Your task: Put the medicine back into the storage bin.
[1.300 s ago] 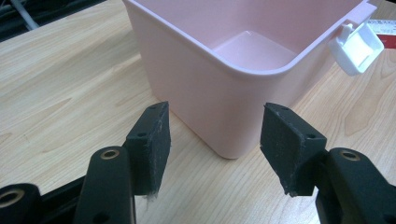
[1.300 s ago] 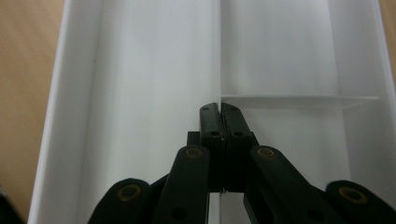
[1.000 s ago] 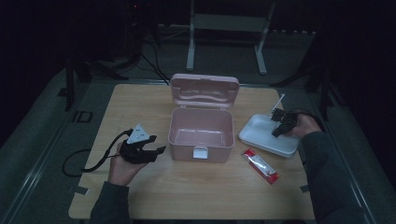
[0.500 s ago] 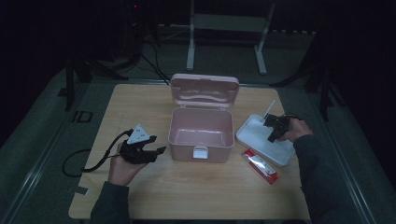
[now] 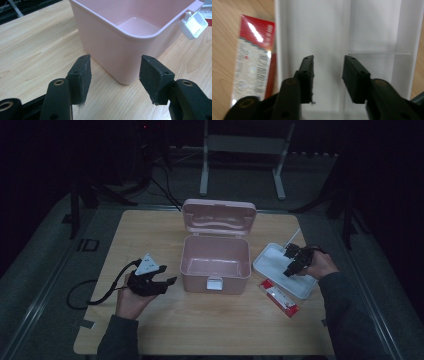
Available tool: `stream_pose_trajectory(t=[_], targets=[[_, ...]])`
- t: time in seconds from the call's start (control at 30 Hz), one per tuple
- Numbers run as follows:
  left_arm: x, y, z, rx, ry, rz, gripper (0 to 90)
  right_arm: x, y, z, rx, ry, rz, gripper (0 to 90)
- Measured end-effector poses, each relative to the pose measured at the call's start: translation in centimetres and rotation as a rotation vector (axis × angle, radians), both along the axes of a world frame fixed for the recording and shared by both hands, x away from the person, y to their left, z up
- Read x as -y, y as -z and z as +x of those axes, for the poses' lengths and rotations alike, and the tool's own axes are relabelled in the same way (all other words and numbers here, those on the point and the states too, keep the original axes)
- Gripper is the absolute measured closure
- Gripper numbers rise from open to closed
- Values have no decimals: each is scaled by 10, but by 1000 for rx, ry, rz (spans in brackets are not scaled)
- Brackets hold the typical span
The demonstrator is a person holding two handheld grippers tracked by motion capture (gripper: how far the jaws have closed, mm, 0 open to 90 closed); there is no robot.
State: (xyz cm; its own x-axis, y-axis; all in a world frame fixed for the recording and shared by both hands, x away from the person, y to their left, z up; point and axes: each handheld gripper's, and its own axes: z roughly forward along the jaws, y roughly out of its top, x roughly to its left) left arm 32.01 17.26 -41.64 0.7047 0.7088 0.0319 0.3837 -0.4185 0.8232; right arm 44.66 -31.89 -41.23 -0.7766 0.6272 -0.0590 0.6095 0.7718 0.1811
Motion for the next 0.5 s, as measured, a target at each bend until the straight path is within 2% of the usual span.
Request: stream_pose_trajectory(t=[0.1, 0.23, 0.4, 0.5], targets=[[0, 1, 0, 0, -1, -1, 428, 1, -3, -7, 25, 11, 41, 559], [0, 0, -1, 15, -13, -5, 435, -1, -2, -15, 37, 5, 29, 551], [-1, 1, -1, 15, -14, -4, 435, -4, -7, -25, 44, 24, 87, 543], [-1, 1, -2, 15, -16, -3, 435, -6, -7, -30, 58, 53, 94, 530]])
